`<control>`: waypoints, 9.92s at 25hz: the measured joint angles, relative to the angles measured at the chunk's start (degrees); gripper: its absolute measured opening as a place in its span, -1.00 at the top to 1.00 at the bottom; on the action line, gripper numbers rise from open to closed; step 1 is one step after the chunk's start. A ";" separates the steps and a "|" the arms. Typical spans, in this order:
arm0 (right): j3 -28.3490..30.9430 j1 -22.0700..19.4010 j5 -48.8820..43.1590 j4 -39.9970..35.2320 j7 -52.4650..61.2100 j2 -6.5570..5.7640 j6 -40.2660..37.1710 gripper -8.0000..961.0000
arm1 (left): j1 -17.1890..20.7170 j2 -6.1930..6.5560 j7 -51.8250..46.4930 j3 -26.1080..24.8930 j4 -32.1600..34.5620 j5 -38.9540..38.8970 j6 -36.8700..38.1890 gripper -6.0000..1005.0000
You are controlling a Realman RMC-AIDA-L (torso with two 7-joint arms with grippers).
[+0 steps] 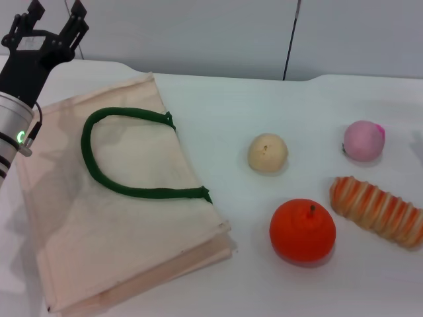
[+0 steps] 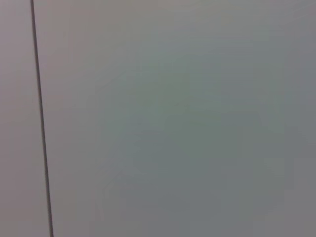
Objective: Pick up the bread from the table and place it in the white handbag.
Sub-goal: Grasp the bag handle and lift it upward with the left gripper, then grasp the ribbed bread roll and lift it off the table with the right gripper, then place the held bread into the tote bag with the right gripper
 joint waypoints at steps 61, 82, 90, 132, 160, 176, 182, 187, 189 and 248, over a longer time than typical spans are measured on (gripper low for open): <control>0.08 -1.23 0.18 -0.72 2.53 -0.44 -0.11 -0.86 | -16.28 5.60 -84.77 2.28 -46.69 76.12 10.28 -0.63; 0.22 -0.98 0.18 -0.70 2.90 -0.35 -0.06 -0.86 | -17.09 7.54 -84.90 2.29 -30.31 79.15 -2.35 -0.59; 0.72 -0.97 0.18 -0.71 2.90 -0.35 -0.06 -0.86 | -17.14 7.31 -84.92 2.26 -28.88 79.10 -3.59 -0.37; -1.51 -5.64 -13.90 -9.94 25.43 -1.48 -0.70 -0.86 | -12.24 12.73 -62.38 2.28 -35.04 46.74 40.61 0.96; -0.25 -6.72 -82.67 -38.58 57.25 -3.68 13.80 -0.79 | -11.14 12.66 -63.87 2.28 -36.39 47.64 40.05 0.96; -0.14 -5.42 -91.29 -38.47 59.05 -1.35 7.66 -0.75 | -11.12 12.37 -63.86 2.29 -36.39 47.64 39.34 0.96; 0.68 -5.52 -90.52 -38.57 57.27 -1.32 7.85 -0.74 | -10.89 12.30 -63.66 2.28 -36.39 47.62 39.36 0.96; 0.74 -5.62 -90.65 -38.50 56.26 -1.32 6.73 -0.72 | -10.87 12.30 -63.62 2.28 -36.32 47.25 39.36 0.96; 0.73 -5.67 -90.66 -38.49 56.16 -1.34 6.48 -0.72 | -10.86 12.28 -63.52 2.29 -36.30 47.21 39.36 0.96; 1.36 25.64 -83.43 -11.84 42.22 0.10 3.72 0.37 | -19.32 11.24 -63.25 2.28 -33.57 51.14 39.79 0.96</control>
